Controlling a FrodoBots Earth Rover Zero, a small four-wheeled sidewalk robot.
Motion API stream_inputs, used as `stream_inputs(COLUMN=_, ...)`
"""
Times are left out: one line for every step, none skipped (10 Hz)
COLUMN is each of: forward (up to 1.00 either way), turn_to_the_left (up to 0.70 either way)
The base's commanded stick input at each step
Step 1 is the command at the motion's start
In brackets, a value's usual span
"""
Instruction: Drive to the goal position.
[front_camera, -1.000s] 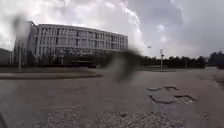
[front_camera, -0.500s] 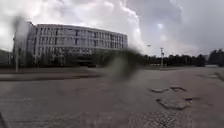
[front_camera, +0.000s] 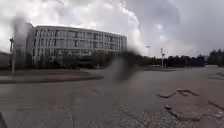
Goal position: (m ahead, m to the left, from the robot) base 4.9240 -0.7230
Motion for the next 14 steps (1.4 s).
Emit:
stream_inputs(forward=0.7, turn_to_the_left=-0.31)
stream_inputs(forward=0.7, turn_to_the_left=-0.22)
stream_inputs(forward=0.7, turn_to_the_left=-0.1)
stream_inputs(forward=0.7, turn_to_the_left=0.0)
stream_inputs(forward=0.7, turn_to_the_left=0.0)
stream_inputs(forward=0.7, turn_to_the_left=0.0)
stream_inputs(forward=0.7, turn_to_the_left=0.0)
stream_inputs(forward=0.7, turn_to_the_left=0.0)
stream_inputs(forward=0.7, turn_to_the_left=0.0)
stream_inputs(forward=0.7, turn_to_the_left=0.0)
stream_inputs(forward=0.7, turn_to_the_left=0.0)
stream_inputs(forward=0.7, turn_to_the_left=0.0)
stream_inputs(forward=0.7, turn_to_the_left=0.0)
stream_inputs(forward=0.7, turn_to_the_left=0.0)
